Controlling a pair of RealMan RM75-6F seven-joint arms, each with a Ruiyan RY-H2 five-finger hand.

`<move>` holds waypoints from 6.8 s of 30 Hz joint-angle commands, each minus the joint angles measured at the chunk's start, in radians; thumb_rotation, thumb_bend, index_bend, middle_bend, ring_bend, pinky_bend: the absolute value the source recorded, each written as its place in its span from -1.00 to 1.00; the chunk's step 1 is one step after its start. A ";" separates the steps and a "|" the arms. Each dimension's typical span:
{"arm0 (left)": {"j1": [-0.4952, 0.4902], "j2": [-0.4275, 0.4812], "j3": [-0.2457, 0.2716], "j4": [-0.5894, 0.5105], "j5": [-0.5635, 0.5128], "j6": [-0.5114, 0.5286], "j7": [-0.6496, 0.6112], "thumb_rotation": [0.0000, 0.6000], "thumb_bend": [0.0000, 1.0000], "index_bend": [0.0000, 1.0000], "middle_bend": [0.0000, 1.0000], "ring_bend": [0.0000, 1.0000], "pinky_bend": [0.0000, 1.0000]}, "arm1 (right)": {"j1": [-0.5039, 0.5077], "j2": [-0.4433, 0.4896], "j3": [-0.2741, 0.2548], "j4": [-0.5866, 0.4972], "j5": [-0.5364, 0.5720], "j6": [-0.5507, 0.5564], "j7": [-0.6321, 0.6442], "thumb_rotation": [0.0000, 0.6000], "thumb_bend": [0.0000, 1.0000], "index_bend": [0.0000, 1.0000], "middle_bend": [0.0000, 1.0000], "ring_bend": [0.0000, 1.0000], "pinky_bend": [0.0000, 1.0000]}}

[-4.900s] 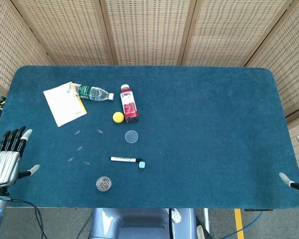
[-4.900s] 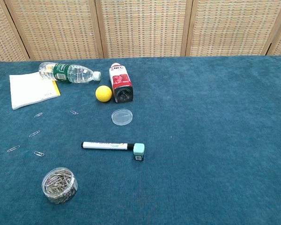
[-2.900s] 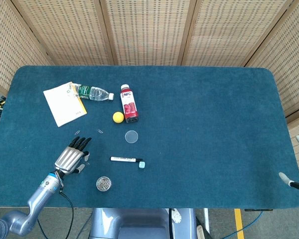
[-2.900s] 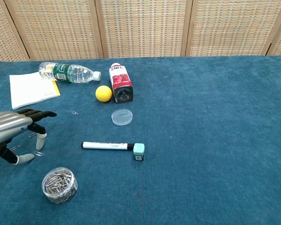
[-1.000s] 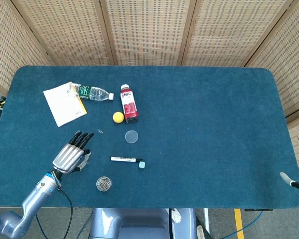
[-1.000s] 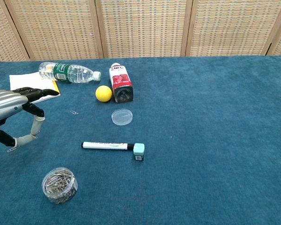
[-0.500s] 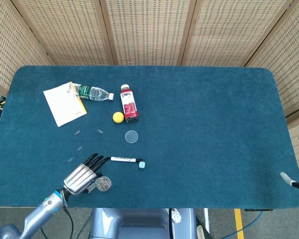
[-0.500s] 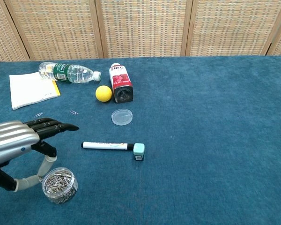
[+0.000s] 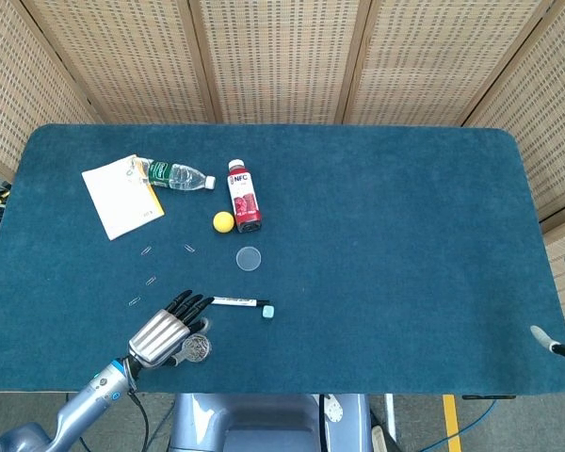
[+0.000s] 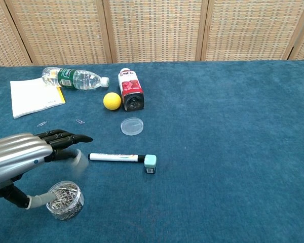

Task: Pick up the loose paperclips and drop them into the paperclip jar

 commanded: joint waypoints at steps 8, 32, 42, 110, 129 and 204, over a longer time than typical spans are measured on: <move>0.005 0.063 -0.011 -0.032 0.016 0.053 -0.062 1.00 -0.36 -0.51 -1.00 -1.00 -1.00 | 0.000 0.000 0.000 -0.002 -0.001 0.000 -0.003 1.00 -1.00 -0.93 -1.00 -1.00 -1.00; 0.053 0.096 -0.127 0.230 -0.385 -0.087 -0.141 1.00 0.70 -0.19 -1.00 -1.00 -1.00 | -0.001 -0.001 -0.002 -0.008 -0.005 0.004 -0.010 1.00 -1.00 -0.93 -1.00 -1.00 -1.00; 0.055 0.074 -0.117 0.245 -0.347 -0.084 -0.168 1.00 0.70 -0.18 -1.00 -1.00 -1.00 | -0.002 0.002 -0.001 -0.006 -0.004 0.004 0.002 1.00 -1.00 -0.93 -1.00 -1.00 -1.00; 0.057 0.023 -0.086 0.324 -0.175 -0.004 -0.248 1.00 -0.23 -0.07 -1.00 -1.00 -1.00 | -0.002 0.001 0.001 -0.006 0.001 0.003 -0.002 1.00 -1.00 -0.93 -1.00 -1.00 -1.00; 0.053 -0.016 -0.084 0.379 -0.177 -0.022 -0.243 1.00 -0.31 0.10 -1.00 -1.00 -1.00 | -0.001 0.000 0.001 -0.006 0.001 0.000 -0.007 1.00 -1.00 -0.93 -1.00 -1.00 -1.00; 0.031 0.072 -0.039 0.148 0.029 0.136 -0.234 1.00 0.01 0.36 -1.00 -1.00 -1.00 | -0.001 0.002 0.001 -0.004 0.003 -0.002 0.000 1.00 -1.00 -0.93 -1.00 -1.00 -1.00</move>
